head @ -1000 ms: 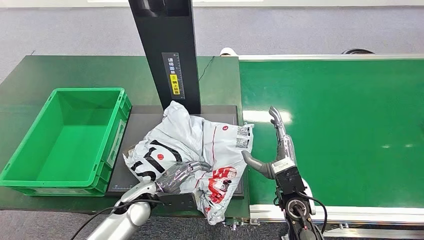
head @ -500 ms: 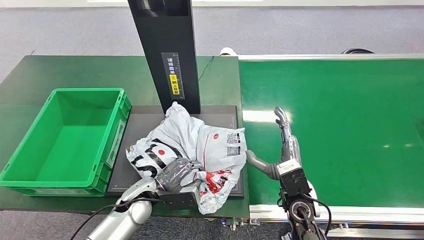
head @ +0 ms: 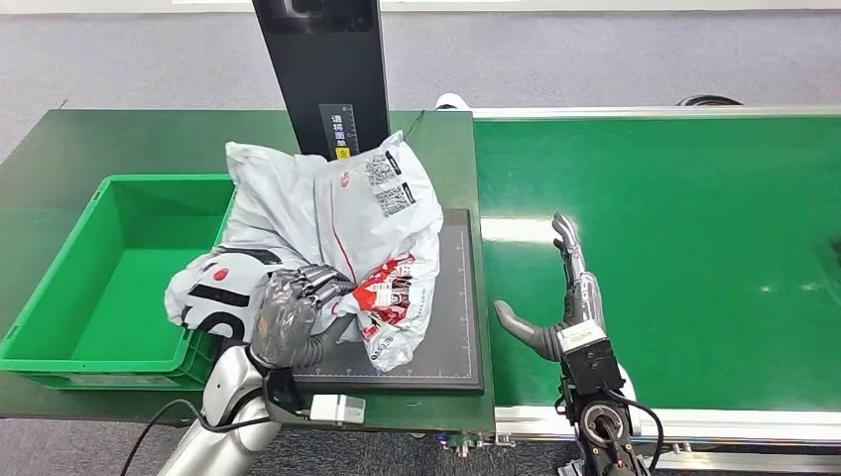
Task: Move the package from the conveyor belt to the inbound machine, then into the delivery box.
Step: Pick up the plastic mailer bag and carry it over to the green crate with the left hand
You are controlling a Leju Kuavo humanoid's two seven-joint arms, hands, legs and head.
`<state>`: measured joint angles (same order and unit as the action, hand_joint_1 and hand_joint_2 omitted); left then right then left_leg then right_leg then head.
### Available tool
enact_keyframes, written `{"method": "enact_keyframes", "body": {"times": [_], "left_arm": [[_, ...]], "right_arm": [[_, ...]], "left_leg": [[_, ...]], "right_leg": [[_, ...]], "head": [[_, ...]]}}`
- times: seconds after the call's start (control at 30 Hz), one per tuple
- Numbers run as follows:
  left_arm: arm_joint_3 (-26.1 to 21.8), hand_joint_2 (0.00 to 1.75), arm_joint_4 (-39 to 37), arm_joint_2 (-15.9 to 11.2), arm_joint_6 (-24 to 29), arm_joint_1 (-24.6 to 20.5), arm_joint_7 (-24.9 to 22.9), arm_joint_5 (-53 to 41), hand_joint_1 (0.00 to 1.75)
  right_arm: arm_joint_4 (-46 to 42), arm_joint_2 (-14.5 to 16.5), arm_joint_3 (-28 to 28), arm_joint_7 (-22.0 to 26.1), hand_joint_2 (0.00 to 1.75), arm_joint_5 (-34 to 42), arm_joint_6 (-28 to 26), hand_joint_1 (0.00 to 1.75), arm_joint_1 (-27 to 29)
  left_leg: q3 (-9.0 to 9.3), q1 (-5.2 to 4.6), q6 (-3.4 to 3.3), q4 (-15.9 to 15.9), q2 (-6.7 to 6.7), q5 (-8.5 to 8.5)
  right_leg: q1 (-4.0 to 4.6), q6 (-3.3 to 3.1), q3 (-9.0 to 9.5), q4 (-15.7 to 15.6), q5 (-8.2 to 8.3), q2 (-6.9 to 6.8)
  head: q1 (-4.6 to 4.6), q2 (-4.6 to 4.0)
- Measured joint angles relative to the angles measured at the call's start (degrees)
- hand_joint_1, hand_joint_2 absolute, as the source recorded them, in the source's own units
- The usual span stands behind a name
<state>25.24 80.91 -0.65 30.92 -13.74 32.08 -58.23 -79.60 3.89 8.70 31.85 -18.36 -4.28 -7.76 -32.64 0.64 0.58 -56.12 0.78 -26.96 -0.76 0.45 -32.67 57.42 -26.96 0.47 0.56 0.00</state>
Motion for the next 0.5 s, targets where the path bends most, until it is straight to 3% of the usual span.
{"method": "enact_keyframes", "body": {"times": [0.2,0.5], "left_arm": [[0.00,1.75,8.16,-0.68,7.13,2.79,-1.17,-4.02,1.75],[-0.35,1.75,12.00,-1.01,8.07,3.96,0.55,-5.70,1.75]], "right_arm": [[-0.67,0.00,-0.39,0.05,1.75,0.00,-0.07,0.00,0.85],[-0.86,0.00,-0.42,0.11,1.75,0.00,-0.09,0.00,1.19]], "left_leg": [[-0.01,0.00,0.00,0.00,-0.01,-0.01],[0.00,0.00,0.00,0.00,-0.01,0.00]], "right_leg": [[0.00,0.00,0.00,0.00,0.00,0.00],[0.00,0.00,0.00,0.00,0.00,0.00]], "head": [[0.00,0.00],[0.01,0.00]]}}
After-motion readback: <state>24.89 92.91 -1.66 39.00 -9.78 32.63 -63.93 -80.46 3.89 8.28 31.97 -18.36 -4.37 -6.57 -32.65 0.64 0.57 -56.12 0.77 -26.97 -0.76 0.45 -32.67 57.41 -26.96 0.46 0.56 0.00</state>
